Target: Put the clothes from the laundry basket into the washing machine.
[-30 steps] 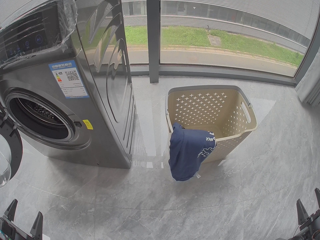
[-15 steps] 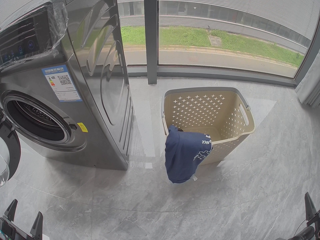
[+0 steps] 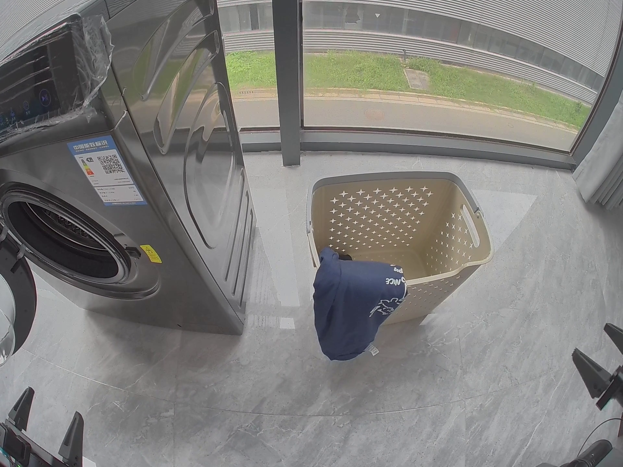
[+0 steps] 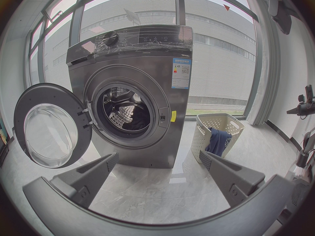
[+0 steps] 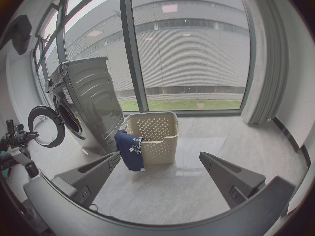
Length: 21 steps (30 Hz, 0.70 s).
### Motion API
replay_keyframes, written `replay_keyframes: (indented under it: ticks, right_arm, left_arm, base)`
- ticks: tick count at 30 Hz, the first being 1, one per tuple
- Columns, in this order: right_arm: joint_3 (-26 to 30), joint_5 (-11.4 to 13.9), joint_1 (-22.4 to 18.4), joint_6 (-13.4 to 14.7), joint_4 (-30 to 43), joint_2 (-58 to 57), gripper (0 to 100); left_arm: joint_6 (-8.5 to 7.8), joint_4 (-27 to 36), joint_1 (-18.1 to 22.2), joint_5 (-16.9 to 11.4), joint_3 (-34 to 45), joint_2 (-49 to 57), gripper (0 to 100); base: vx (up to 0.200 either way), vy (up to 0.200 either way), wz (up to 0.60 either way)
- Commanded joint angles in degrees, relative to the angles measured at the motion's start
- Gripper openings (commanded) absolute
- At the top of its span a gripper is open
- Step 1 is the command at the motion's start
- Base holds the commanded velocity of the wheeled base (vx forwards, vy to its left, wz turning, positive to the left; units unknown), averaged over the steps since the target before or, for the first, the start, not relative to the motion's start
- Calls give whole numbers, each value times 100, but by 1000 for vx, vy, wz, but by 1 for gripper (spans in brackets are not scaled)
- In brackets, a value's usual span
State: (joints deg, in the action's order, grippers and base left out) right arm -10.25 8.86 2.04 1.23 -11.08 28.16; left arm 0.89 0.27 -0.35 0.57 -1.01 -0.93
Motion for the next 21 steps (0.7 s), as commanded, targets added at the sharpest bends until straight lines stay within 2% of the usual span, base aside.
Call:
replay_keyframes:
  ticks: [1, 4, 6, 8, 10, 11, 15, 19, 21]
  right_arm:
    - [102, 327, 1211, 308, -1740, 3600, 100]
    - [32, -16, 1792, 589, -1907, 3943, 100]
    - [-91, -236, 2152, 940, -1968, 4180, 100]
    - [-284, -456, 2591, 1433, -2038, 4558, 100]
    - [-399, -579, 2837, 1670, -2109, 4830, 100]
    - [-425, -640, 2943, 1723, -2188, 5024, 100]
    - [-372, -877, 3057, 1652, -2689, 5701, 100]
    - [-390, -939, 3198, 1635, -3225, 6245, 100]
    - [-407, -948, 3268, 1626, -3436, 6544, 100]
  left_arm:
    - [-10, 0, 0, 4, 84, 66, 100]
    - [8, 0, 0, -5, 84, 66, 100]
    - [-1, 0, 0, -5, 84, 66, 100]
    - [-1, 0, 0, -5, 84, 66, 100]
    - [-10, 0, 0, -5, 84, 66, 100]
    - [-10, 0, 0, -5, 84, 66, 100]
    - [-1, 0, 0, -5, 84, 66, 100]
    - [-10, 0, 0, -5, 84, 66, 100]
    - [-10, 8, 0, -13, 84, 66, 100]
  base:
    - [0, 0, 0]
    - [0, 0, 0]
    - [0, -200, 0]
    - [0, -200, 0]
    - [0, -200, 0]
    - [0, 0, 0]
    - [0, 0, 0]
    - [0, 0, 0]
    - [200, 0, 0]
